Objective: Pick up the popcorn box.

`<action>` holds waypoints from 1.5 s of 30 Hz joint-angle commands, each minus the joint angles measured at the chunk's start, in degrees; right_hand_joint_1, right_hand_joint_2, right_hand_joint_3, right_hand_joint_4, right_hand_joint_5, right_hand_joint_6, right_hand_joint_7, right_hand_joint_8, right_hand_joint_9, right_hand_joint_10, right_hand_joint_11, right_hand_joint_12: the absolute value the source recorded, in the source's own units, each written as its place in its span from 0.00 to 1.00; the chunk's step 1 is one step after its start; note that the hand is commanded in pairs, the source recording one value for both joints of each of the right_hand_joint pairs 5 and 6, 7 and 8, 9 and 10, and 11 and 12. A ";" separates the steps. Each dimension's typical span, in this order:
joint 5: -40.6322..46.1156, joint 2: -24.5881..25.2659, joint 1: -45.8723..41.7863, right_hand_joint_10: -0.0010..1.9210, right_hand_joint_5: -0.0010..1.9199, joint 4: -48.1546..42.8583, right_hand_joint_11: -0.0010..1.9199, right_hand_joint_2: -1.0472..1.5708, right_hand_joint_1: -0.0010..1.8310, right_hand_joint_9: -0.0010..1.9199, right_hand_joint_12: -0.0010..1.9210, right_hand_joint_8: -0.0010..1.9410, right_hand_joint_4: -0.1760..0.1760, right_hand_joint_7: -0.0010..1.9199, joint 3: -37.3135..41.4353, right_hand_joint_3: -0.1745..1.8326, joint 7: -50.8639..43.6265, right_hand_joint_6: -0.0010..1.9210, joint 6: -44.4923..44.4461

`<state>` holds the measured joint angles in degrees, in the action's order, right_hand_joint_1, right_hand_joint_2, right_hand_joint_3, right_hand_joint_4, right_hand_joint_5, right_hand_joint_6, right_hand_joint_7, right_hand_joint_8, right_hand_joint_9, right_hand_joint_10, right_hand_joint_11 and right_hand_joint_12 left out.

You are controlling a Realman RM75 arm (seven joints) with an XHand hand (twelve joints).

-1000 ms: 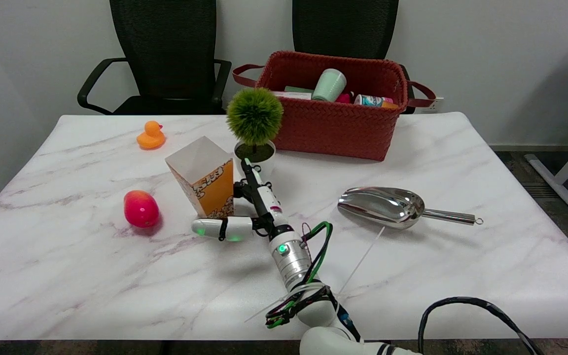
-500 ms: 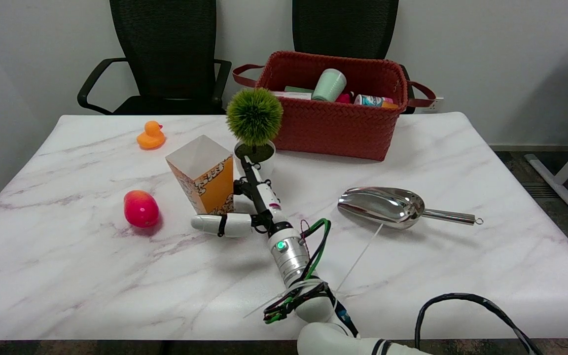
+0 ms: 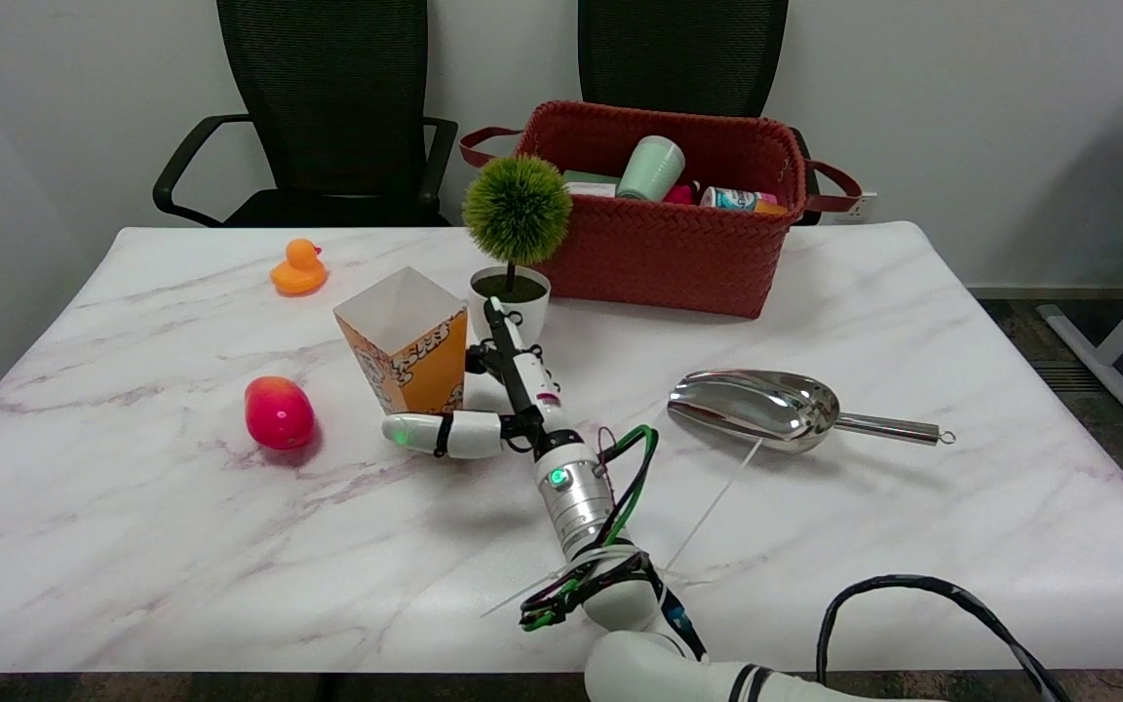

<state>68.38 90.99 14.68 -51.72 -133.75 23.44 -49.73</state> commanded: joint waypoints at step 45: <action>0.08 2.56 3.35 0.24 0.00 4.49 0.10 0.51 0.50 0.24 0.10 0.27 0.50 0.28 0.00 0.18 -0.85 0.00 1.27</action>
<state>68.46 92.73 16.65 -49.24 -133.82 22.33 -48.65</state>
